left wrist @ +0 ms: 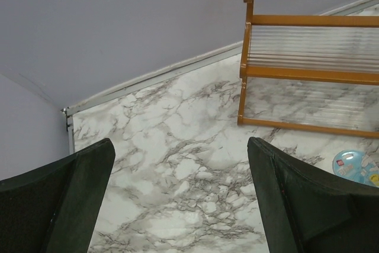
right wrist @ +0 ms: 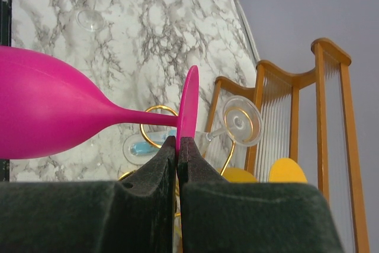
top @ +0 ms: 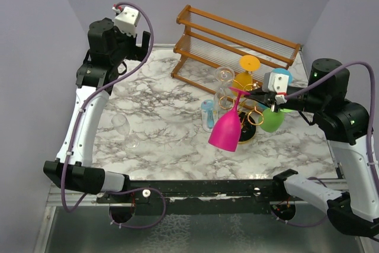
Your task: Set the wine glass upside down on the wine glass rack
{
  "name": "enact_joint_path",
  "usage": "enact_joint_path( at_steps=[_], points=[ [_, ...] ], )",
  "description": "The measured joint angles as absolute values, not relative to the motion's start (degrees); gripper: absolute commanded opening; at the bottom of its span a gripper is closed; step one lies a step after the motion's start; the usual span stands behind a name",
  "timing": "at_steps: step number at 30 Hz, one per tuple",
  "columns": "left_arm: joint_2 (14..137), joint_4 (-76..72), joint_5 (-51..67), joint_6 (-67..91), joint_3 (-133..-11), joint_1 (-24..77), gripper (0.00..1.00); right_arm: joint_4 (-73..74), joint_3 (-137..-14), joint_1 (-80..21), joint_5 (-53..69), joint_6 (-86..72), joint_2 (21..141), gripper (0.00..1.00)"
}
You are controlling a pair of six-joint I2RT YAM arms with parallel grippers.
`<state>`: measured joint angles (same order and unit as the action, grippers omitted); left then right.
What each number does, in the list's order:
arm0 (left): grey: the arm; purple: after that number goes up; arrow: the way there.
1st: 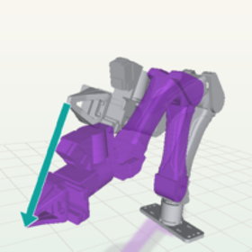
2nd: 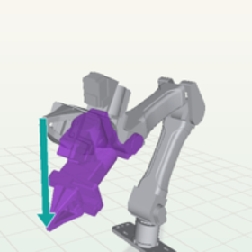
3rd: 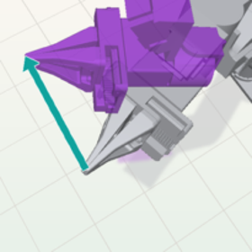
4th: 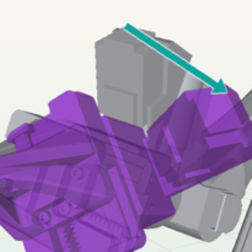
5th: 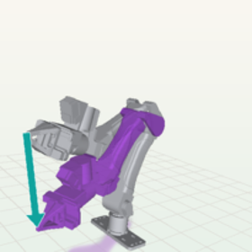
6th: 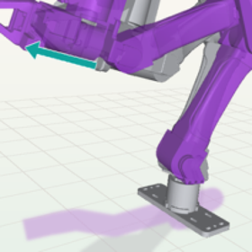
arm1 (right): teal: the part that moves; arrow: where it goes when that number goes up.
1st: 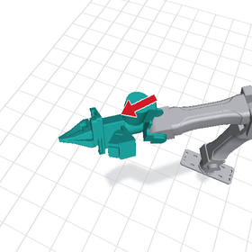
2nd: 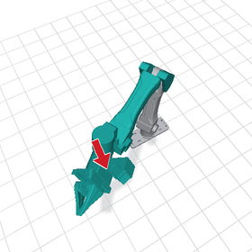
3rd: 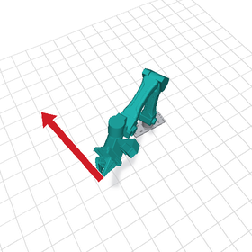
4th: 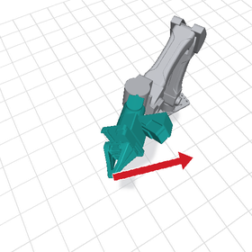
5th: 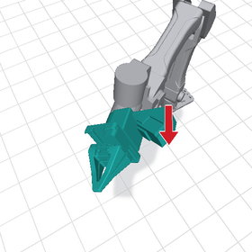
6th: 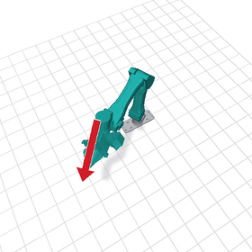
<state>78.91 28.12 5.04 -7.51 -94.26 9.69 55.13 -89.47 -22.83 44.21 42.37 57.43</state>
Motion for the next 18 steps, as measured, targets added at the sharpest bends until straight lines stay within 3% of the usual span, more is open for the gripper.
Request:
enact_joint_path(
  at_steps=[18],
  points=[
    [77.01,27.05,7.53,-7.62,-91.94,9.69,0.97,63.61,-90.04,-22.83,35.57,54.17,54.06,0.01]
  ],
)
